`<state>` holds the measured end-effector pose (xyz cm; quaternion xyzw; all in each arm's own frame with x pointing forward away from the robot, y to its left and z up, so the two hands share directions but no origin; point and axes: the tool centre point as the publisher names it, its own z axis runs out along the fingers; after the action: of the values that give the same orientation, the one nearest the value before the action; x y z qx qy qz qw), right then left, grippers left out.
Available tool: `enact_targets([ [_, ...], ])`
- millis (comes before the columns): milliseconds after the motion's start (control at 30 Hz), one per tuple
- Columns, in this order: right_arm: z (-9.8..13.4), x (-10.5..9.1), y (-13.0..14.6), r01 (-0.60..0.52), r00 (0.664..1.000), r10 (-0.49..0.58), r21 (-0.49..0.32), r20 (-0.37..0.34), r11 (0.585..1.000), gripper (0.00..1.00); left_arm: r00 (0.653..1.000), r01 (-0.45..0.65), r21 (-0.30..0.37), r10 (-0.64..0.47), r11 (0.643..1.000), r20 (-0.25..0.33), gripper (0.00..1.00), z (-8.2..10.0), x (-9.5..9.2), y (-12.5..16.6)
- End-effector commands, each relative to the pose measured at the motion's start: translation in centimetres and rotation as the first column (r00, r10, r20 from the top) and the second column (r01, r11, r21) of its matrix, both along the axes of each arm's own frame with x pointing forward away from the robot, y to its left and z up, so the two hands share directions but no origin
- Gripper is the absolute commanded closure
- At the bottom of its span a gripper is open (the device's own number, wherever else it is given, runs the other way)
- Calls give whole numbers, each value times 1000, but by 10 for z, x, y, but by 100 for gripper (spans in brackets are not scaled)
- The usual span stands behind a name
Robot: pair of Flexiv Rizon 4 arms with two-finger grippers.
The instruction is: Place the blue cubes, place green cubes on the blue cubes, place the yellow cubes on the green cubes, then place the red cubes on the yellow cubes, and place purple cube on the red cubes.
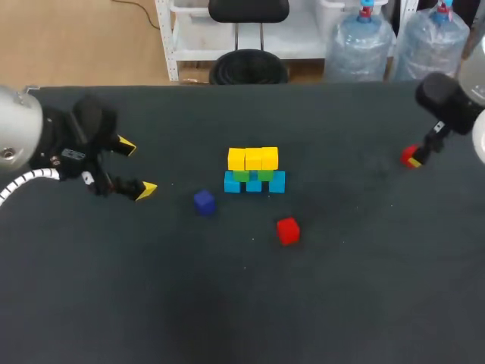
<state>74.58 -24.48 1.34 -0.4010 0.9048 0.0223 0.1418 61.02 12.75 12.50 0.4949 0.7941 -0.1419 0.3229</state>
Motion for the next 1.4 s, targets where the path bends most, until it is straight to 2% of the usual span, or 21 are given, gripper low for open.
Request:
enact_targets([
  [33,-9,10,1,-10,1000,11,9,-28,1000,0,1000,4,-7,-4,1000,4,0,-1,0,1],
  [300,-13,11,1,-15,999,16,11,-37,1000,0,1000,4,-7,-4,1000,4,0,-1,0,1],
  [367,-14,11,1,-17,999,18,11,-39,1000,11,1000,4,-7,-4,1000,4,0,-1,0,1],
  [467,-15,11,0,-21,999,22,11,-42,1000,21,1000,4,-7,-4,1000,4,0,-1,0,1],
  [567,-16,11,0,-28,999,28,14,-45,1000,38,1000,4,-7,-4,1000,4,0,-1,0,1],
  [600,-16,10,0,-30,998,30,14,-46,999,47,1000,4,-7,-4,1000,4,0,-1,0,1],
  [633,-17,10,1,-31,998,32,15,-47,999,50,1000,4,-7,-4,1000,4,0,-1,0,1],
  [1167,-23,8,8,-66,995,68,31,-70,997,44,1000,4,-7,-4,1000,4,0,-1,0,1],
  [1333,-24,8,10,-87,993,90,36,-73,996,52,1000,4,-7,-4,1000,4,0,-1,0,1],
  [1400,-25,8,10,-91,993,94,37,-75,995,60,1000,4,-7,-4,1000,4,0,-1,0,1],
])
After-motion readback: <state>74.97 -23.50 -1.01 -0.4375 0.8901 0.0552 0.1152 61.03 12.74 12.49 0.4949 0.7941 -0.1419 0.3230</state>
